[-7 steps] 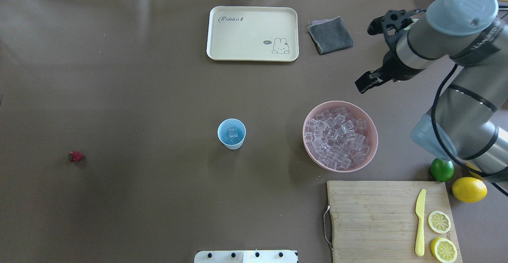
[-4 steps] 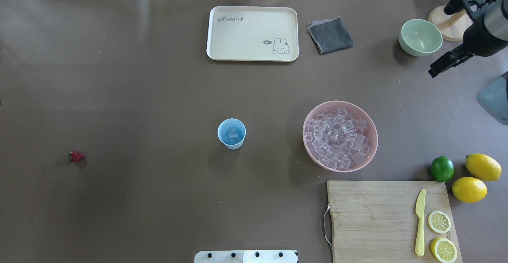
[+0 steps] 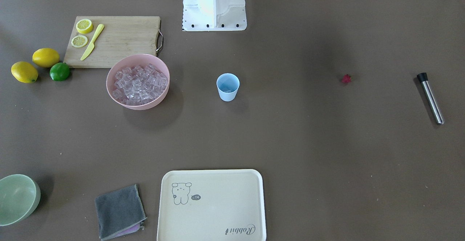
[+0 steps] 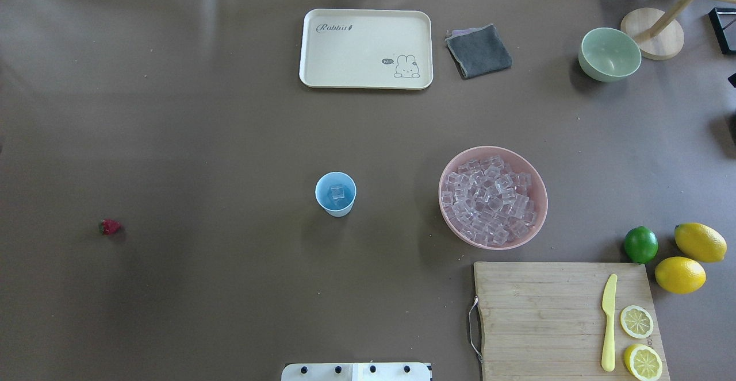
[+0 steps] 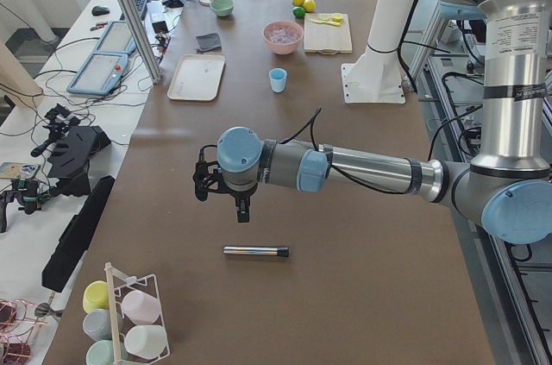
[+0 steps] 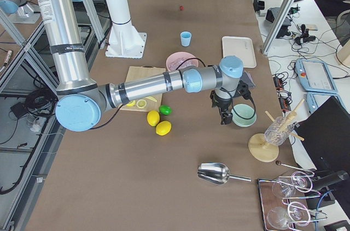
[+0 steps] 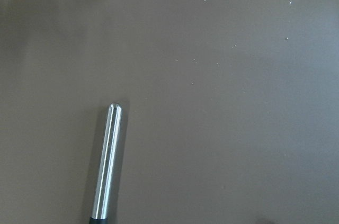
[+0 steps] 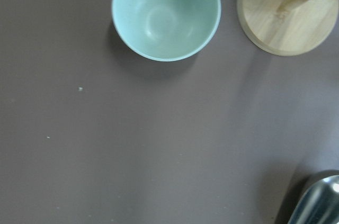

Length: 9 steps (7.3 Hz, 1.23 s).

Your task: Mash ice and strawberries in cup

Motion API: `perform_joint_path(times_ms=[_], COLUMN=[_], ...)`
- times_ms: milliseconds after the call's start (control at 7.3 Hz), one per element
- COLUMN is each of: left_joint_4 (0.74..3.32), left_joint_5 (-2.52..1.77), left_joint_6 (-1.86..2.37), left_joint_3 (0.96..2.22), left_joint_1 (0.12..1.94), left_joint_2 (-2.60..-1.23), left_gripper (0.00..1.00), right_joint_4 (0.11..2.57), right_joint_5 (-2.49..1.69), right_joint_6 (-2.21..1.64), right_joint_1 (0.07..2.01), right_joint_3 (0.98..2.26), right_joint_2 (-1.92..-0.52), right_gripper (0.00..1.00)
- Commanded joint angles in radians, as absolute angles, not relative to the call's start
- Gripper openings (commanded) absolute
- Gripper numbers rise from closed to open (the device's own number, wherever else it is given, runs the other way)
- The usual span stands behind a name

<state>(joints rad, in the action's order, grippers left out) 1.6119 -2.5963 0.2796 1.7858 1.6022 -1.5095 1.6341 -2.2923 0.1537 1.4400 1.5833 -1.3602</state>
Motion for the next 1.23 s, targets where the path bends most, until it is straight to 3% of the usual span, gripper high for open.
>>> perform_joint_path(times_ms=[0,411,685,1096], left_joint_4=[1.618,1.585,1.578,1.713], left_joint_5=[-2.531,-2.505,-2.523,-2.463], left_joint_6=[0.287,0.328,0.412,0.454], left_joint_3=[1.819,1.838,1.868,1.913], left_joint_1=[1.598,1.576,1.572,1.536], left_joint_2=[-1.502,-1.505,-1.500,-1.459], left_gripper=[0.99,0.99,0.99,0.99], right_joint_4=[1.643,1.600,1.640,1.677], right_joint_5=[-2.293,-2.258,-2.264,-2.276], right_joint_6=[0.173,0.344,0.234,0.232], right_joint_1=[1.518,1.580,1.578,1.597], right_joint_3=[1.435,1.425,1.353,1.370], right_joint_2=[-1.298,-1.319,-1.267,-1.270], right_gripper=[1.00,1.00,1.00,1.00])
